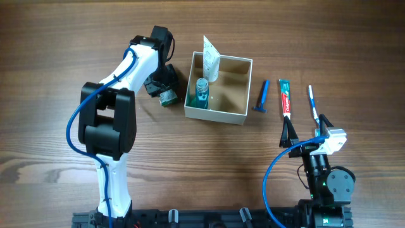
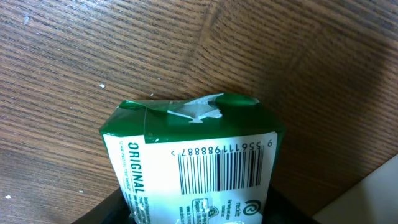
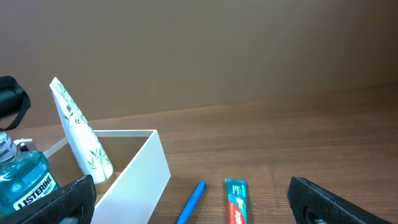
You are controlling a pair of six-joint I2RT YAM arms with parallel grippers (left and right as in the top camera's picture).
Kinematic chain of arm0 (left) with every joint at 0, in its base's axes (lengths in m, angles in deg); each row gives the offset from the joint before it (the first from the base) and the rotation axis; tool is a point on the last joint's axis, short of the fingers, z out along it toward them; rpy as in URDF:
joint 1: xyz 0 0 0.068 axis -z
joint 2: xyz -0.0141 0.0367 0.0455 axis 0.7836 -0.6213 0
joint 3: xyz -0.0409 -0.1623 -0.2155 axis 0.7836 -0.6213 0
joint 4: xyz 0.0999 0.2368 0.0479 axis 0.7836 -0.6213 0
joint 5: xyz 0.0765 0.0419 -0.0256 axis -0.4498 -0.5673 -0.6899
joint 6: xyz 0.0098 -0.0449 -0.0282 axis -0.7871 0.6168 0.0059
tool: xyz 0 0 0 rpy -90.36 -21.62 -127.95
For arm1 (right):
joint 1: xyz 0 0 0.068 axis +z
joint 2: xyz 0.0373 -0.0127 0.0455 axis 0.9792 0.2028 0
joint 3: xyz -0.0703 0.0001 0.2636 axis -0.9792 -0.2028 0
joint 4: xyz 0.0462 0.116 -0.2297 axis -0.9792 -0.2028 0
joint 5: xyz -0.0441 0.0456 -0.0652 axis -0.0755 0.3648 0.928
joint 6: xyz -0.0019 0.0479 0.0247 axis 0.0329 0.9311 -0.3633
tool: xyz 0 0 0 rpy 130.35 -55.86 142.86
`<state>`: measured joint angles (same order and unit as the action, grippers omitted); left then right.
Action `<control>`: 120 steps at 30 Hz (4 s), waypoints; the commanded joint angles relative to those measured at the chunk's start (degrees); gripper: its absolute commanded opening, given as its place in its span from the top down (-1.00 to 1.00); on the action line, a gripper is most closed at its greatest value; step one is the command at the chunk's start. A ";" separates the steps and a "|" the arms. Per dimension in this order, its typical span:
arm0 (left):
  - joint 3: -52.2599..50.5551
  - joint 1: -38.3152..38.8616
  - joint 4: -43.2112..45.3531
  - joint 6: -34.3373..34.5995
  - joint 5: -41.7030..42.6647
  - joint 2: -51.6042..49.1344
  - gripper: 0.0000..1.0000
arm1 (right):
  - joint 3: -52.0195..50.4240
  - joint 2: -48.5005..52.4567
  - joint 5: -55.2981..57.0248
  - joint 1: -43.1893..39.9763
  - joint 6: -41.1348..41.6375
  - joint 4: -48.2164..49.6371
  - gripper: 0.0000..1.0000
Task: Pack container
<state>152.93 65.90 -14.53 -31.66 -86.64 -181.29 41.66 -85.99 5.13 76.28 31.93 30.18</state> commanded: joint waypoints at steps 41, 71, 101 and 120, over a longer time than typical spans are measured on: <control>8.20 17.14 14.29 -9.70 -0.98 35.71 0.02 | -0.09 -0.68 0.81 0.28 -0.66 0.22 -0.99; 8.15 22.60 16.74 -28.92 9.66 22.14 -0.07 | -0.09 -0.68 0.81 0.28 -0.66 0.22 -0.99; 8.11 12.50 14.58 -20.15 -3.91 30.49 -0.99 | -0.09 -0.68 0.81 0.28 -0.66 0.22 -0.99; 8.09 -25.22 -14.38 5.27 -15.61 36.63 -1.00 | -0.09 -0.68 0.81 0.28 -0.66 0.22 -1.00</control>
<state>160.86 46.31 -26.34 -32.86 -100.86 -144.48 41.66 -85.99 5.13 76.28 31.93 30.18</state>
